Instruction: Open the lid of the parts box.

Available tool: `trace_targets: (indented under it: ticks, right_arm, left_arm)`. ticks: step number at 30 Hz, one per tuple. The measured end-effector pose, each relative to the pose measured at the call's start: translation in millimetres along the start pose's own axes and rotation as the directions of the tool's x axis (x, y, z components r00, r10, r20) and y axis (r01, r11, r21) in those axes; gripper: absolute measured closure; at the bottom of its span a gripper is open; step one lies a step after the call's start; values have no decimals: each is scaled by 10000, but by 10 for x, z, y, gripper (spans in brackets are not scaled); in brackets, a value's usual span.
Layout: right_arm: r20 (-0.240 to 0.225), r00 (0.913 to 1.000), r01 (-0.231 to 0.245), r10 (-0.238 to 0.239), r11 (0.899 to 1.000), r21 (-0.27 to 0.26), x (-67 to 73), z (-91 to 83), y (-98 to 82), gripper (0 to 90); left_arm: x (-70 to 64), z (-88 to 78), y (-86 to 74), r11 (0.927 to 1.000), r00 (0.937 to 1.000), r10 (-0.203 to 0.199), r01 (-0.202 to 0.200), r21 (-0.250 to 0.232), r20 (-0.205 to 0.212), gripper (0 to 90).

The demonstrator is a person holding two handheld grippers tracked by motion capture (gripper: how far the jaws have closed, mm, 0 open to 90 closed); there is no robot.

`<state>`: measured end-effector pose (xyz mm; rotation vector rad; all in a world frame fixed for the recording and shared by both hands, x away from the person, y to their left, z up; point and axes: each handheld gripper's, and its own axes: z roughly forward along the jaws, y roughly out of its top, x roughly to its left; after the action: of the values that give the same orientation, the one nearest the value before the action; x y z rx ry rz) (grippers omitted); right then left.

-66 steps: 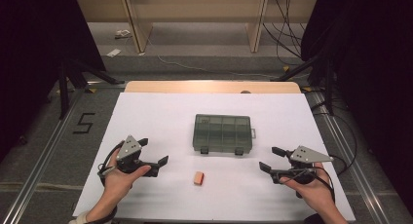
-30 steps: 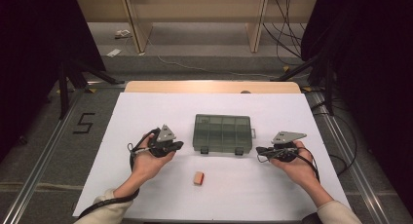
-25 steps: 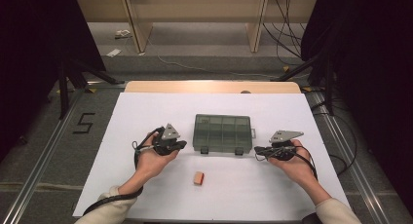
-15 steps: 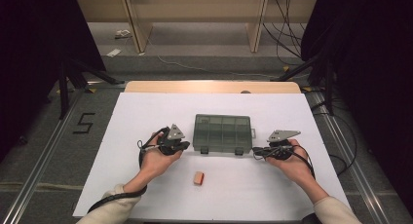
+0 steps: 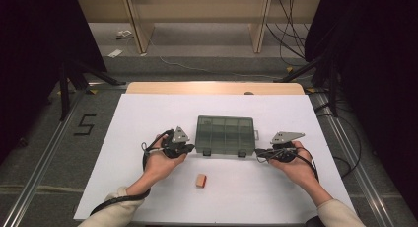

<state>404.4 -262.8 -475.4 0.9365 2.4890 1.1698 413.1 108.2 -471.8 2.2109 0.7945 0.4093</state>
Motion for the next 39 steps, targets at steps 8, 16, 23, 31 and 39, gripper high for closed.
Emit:
trace_targets:
  ticks: [8, 16, 23, 31, 39]
  right_arm:
    - [-46, 9999, -91, 90, 9993, -372, 5, -38, 21, 900]
    - [28, 10000, -70, 72, 9986, -527, 12, -67, 48, 900]
    - [100, 9999, -125, 134, 9963, -852, 9, -100, 91, 900]
    - [259, 9994, -196, 230, 9922, -1235, -12, -142, 187, 900]
    - [396, 9988, -207, 273, 9871, -1586, -34, -183, 292, 900]
  left_arm:
    - [-3, -10, 3, 10000, 10000, -2, 2, -55, -6, 898]
    - [3, -60, 41, 9988, 9999, -88, 85, -482, -60, 898]
    - [41, -99, 74, 9962, 9998, -172, 175, -852, 49, 898]
    - [63, -117, 143, 9934, 9996, -268, 270, -1114, 32, 898]
    - [68, -118, 219, 9906, 9993, -380, 372, -1319, -34, 898]
